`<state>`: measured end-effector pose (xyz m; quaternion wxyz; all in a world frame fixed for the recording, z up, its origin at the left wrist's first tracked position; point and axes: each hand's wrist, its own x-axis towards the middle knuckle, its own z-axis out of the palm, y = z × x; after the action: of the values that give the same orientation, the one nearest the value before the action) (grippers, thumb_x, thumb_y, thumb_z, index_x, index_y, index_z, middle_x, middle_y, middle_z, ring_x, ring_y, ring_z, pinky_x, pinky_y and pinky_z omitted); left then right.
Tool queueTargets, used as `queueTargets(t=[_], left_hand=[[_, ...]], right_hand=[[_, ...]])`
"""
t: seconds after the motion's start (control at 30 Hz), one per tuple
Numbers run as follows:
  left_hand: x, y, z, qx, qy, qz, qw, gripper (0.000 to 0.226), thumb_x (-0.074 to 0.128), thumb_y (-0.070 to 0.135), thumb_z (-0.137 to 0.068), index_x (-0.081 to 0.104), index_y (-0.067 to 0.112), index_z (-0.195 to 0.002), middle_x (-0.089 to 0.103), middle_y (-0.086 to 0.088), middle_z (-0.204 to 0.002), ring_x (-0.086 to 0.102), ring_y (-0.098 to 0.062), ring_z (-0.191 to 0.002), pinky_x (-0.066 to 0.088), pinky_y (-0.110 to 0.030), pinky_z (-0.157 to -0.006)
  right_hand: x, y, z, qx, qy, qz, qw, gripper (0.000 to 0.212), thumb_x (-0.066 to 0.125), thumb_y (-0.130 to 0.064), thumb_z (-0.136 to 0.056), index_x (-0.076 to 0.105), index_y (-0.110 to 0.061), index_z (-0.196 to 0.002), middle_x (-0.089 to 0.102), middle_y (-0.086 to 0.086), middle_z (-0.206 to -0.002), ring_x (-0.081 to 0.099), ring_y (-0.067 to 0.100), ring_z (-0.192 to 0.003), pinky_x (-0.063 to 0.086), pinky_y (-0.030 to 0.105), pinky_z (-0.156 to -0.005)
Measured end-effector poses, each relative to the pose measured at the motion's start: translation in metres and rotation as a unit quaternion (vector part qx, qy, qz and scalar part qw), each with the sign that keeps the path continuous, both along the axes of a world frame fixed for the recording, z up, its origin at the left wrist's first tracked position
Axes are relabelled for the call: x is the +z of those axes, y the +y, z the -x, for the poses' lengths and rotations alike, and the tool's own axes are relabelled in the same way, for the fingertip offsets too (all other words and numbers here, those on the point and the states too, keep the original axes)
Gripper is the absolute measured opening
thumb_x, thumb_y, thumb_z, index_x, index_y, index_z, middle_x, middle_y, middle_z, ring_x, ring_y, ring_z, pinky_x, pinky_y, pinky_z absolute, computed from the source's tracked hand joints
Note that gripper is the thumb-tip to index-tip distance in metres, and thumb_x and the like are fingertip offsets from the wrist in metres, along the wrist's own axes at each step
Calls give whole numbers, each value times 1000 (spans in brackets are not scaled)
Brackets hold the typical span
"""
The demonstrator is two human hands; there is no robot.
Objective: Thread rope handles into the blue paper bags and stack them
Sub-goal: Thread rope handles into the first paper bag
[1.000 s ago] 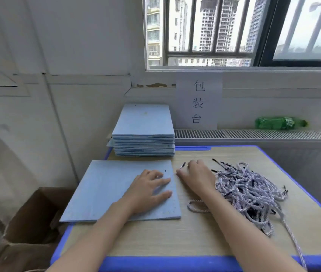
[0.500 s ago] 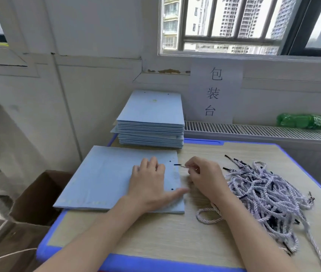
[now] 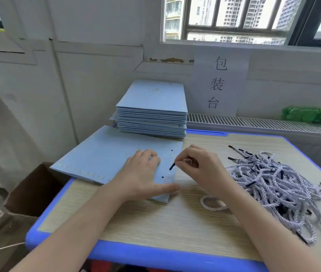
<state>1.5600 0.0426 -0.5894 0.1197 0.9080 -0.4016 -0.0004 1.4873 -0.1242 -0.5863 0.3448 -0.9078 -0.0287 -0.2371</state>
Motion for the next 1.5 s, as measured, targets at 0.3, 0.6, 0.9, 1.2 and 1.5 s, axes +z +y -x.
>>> queueTargets(t=[0.3, 0.6, 0.9, 1.2, 1.5], left_hand=[[5, 1, 8, 25, 67, 77, 994, 58, 62, 60, -77, 58, 13, -110, 36, 4, -104, 44, -12, -99, 43, -35, -92], [6, 3, 5, -15, 86, 157, 984, 29, 70, 46, -77, 54, 24, -89, 47, 8, -92, 45, -3, -79, 42, -22, -74], [9, 8, 8, 20, 120, 269, 955, 17, 76, 29, -72, 64, 17, -71, 64, 3, -72, 60, -7, -66, 52, -29, -69], [13, 18, 0, 26, 129, 260, 957, 39, 52, 38, -66, 62, 2, -57, 67, -11, -70, 60, -24, -70, 49, -44, -71], [8, 13, 3, 4, 66, 221, 973, 52, 52, 58, -63, 68, 24, -98, 64, 13, -101, 54, -4, -100, 42, -22, -89]], right_hand=[[-8, 11, -5, 36, -5, 66, 997, 6, 68, -7, -83, 72, -12, -83, 56, -4, -78, 49, 4, -65, 38, 15, -64], [-5, 17, -9, 41, -47, 168, 984, 19, 53, -22, -84, 71, -17, -88, 52, 1, -77, 52, 24, -60, 45, 37, -50], [-1, 14, -2, 53, -62, 152, 985, 20, 53, -23, -84, 70, -27, -93, 47, -9, -90, 49, 11, -60, 47, 36, -53], [0, 27, -2, 6, 65, 96, 993, 24, 56, -30, -89, 68, -12, -77, 54, -5, -67, 49, 12, -65, 41, 36, -65], [4, 29, -4, 29, 118, 63, 991, 18, 61, -16, -82, 57, -22, -66, 50, -10, -59, 43, 4, -56, 34, 20, -57]])
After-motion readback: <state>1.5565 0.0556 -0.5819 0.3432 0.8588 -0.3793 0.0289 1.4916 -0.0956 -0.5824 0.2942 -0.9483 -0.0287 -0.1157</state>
